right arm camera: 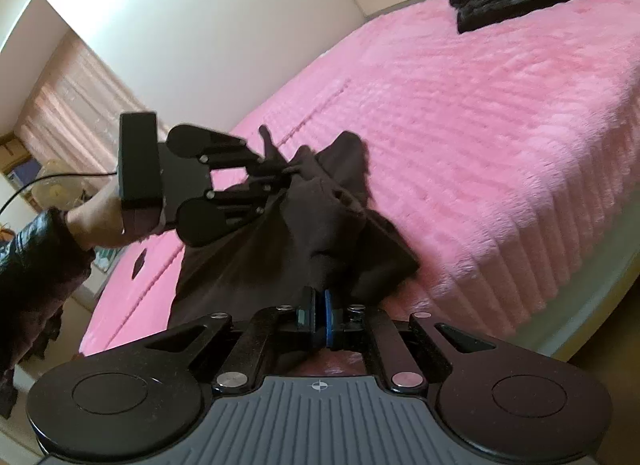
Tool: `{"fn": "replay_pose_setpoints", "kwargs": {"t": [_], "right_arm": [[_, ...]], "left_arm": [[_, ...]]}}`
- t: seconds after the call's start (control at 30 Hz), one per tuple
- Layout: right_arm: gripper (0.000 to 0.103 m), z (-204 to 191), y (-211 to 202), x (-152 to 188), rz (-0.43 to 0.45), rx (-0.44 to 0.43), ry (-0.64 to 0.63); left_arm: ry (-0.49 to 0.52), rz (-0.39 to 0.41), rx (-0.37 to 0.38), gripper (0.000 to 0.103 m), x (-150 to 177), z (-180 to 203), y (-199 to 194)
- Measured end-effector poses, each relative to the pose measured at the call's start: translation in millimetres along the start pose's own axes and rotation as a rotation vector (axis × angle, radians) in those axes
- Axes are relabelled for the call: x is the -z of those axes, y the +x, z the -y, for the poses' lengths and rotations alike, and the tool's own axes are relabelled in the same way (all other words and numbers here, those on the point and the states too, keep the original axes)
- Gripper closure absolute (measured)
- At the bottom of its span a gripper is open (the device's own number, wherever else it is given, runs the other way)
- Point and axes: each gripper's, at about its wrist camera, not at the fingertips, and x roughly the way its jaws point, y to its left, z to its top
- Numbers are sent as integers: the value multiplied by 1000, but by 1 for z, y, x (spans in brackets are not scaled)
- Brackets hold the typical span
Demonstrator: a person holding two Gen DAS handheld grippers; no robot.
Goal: Fold clothes
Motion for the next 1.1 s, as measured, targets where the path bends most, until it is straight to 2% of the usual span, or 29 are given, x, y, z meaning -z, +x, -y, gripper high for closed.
{"fn": "replay_pose_setpoints", "kwargs": {"t": [0.2,0.27,0.3,0.33,0.37,0.5,0.57,0.67,0.7,0.77,0.9,1.0,1.1], "right_arm": [[99,6,-1,-2,40,9,64],[90,6,1,-4,45,4,72],[59,4,-1,-4,50,1,66],[21,3,-3,-4,56,-2,59],[20,2,-5,-4,62,-5,52],[22,-3,-10,-5,90,-12,27],[32,-5,-8,-9,97,-17,21],[39,-8,5,-16,96,-23,11],[46,-9,10,-17,95,-19,6],[96,-4,22,-20,79,-8,34],[99,1,8,-24,111,6,44],[100,0,-5,-20,130,36,8],[99,17,7,-17,75,47,71]], "left_arm": [[-37,22,1,97,7,-2,-9],[-41,23,-1,97,7,-1,-10],[-45,22,-1,97,7,-1,-11],[-48,21,-1,97,7,-1,-11],[-49,21,-1,97,7,-1,-11],[-50,19,0,97,6,-1,-9],[-51,18,-1,97,5,-1,-10],[-58,20,-2,97,6,-1,-10],[-62,20,0,97,6,-2,-11],[-63,20,2,97,6,-2,-11],[-35,33,-22,97,-2,-6,-15],[-28,85,-26,97,-16,-11,-16],[12,19,50,94,-22,-5,10]]}}
